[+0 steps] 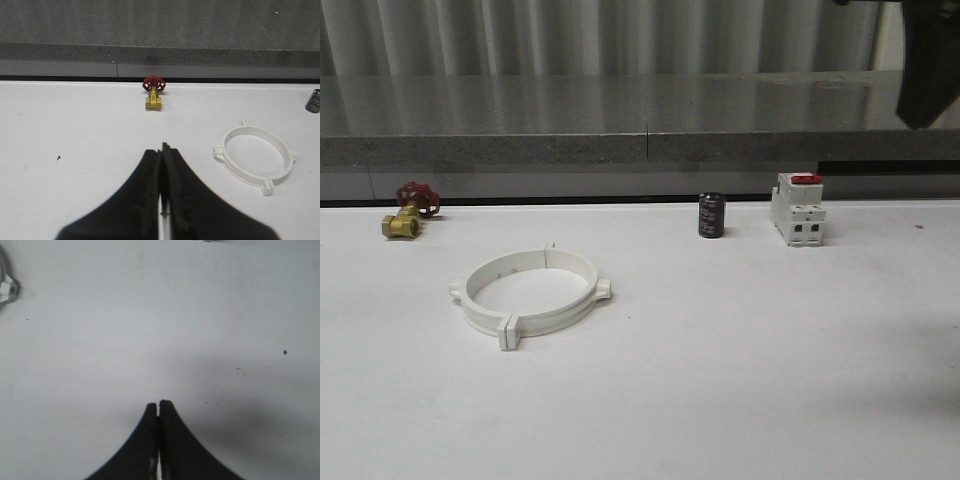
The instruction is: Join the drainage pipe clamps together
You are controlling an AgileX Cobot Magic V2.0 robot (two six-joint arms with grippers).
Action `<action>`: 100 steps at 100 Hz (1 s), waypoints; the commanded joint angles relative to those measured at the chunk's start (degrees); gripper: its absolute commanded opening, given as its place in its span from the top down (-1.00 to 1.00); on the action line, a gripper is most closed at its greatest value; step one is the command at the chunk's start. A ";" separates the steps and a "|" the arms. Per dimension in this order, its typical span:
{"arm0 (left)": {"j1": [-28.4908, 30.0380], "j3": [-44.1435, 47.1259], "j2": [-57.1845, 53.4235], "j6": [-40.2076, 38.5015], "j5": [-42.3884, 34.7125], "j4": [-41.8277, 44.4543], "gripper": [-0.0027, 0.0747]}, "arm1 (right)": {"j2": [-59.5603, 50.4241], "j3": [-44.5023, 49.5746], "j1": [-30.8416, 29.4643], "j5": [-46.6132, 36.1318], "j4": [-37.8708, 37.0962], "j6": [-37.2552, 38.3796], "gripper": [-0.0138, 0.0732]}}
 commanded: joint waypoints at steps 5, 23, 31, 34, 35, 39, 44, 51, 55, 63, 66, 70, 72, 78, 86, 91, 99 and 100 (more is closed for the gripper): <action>0.09 -1.52 0.45 -0.62 -4.01 0.09 0.99 | -6.63 2.52 -3.10 -3.30 -0.81 0.49 0.83; 0.09 -1.52 0.45 -0.62 -4.01 0.09 0.99 | -13.86 8.85 -8.69 -5.28 -1.02 2.04 0.83; 0.09 -1.52 0.45 -0.62 -4.01 0.09 0.99 | -17.42 11.72 -11.16 -6.87 -1.07 2.04 0.83; 0.09 -1.52 0.45 -0.62 -4.01 0.09 0.99 | -18.91 12.86 -11.89 -7.45 -1.19 2.04 0.83; 0.09 -1.52 0.45 -0.62 -4.01 0.09 0.99 | -19.22 13.08 -12.07 -7.57 -1.25 2.04 0.83; 0.09 -1.52 0.45 -0.62 -4.01 0.09 0.99 | -21.05 14.47 -13.14 -8.01 -1.74 2.04 0.83; 0.09 -1.52 0.45 -0.62 -4.01 0.09 0.99 | -23.16 16.10 -14.26 -8.66 -1.85 2.04 0.83; 0.09 -1.52 0.45 -0.62 -4.01 0.09 0.99 | -26.27 18.58 -15.22 -9.72 -2.51 2.04 0.83; 0.09 -1.52 0.45 -0.62 -4.01 0.09 0.99 | -28.12 20.17 -15.55 -10.52 -2.84 2.04 0.83; 0.09 -1.52 0.45 -0.62 -4.01 0.09 0.99 | -31.19 22.75 -15.54 -11.99 -4.25 2.04 0.83; 0.09 -1.52 0.45 -0.62 -4.01 0.09 0.99 | -32.54 24.12 -15.54 -13.59 -5.46 2.04 0.83; 0.09 -1.52 0.45 -0.62 -4.01 0.09 0.99 | -34.22 25.77 -15.54 -15.96 -6.22 2.04 0.83; 0.09 -1.52 0.45 -0.62 -4.01 0.09 0.99 | -35.13 26.59 -15.54 -17.25 -6.29 2.04 0.83; 0.09 -1.52 0.45 -0.62 -4.01 0.09 0.99 | -37.52 28.86 -15.54 -21.41 -6.29 2.04 0.83; 0.09 -1.52 0.45 -0.62 -4.01 0.09 0.99 | -41.05 32.27 -15.54 -25.95 -6.29 2.04 0.83; 0.09 -1.52 0.45 -0.62 -4.01 0.09 0.99 | -43.15 34.32 -15.54 -28.12 -6.24 2.04 0.83; 0.09 -1.52 0.45 -0.62 -4.01 0.09 0.99 | -46.52 37.47 -15.54 -31.32 -6.24 2.04 0.83; 0.09 -1.52 0.45 -0.62 -4.01 0.09 0.99 | -47.12 38.04 -15.54 -31.59 -6.24 2.04 0.83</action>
